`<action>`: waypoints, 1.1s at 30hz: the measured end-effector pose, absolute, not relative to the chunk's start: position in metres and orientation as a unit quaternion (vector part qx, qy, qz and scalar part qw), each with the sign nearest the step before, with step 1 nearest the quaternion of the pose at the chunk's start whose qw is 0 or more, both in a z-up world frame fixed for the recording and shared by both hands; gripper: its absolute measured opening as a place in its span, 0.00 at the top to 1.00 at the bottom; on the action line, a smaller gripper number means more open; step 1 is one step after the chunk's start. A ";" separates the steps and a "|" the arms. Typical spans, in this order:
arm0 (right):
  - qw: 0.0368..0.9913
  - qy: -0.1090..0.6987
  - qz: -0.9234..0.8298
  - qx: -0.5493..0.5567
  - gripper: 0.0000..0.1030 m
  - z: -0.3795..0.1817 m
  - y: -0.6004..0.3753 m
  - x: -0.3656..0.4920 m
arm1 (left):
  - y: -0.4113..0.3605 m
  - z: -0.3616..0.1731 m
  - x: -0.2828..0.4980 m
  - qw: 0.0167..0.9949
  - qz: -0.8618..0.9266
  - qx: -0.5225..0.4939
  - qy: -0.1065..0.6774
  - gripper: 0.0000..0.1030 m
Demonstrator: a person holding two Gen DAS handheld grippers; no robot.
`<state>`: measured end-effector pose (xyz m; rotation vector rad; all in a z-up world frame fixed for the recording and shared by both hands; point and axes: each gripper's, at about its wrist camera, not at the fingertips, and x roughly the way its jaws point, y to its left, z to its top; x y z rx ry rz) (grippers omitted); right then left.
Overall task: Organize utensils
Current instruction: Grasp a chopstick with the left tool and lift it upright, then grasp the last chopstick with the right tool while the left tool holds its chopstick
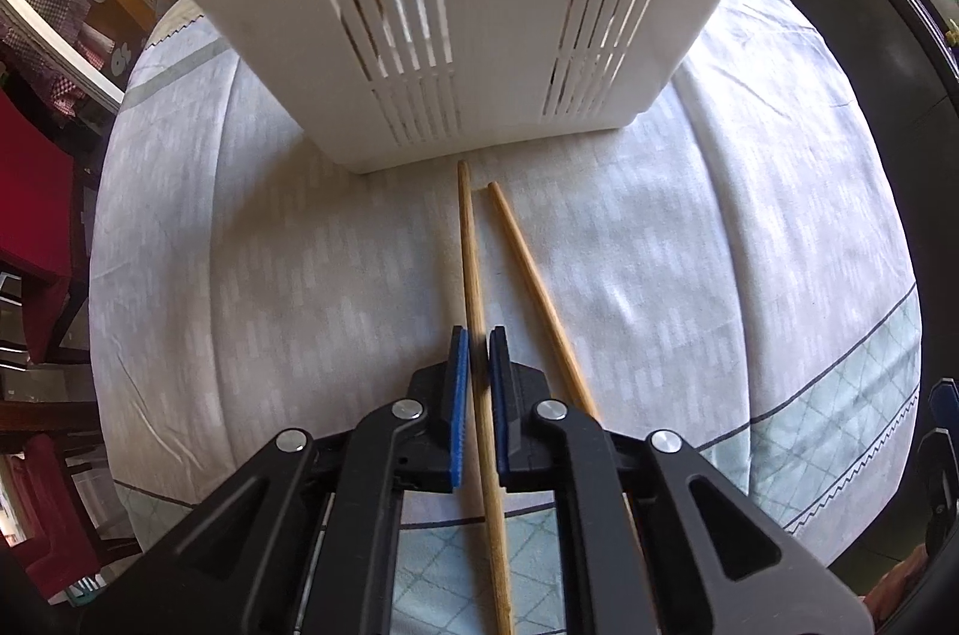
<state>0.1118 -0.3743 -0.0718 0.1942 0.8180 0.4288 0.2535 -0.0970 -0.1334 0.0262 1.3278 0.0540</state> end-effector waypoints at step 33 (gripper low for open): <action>0.838 0.470 0.272 -0.053 0.65 -0.072 -0.238 0.174 | -0.027 0.007 0.096 0.922 -0.019 -0.004 0.386 0.94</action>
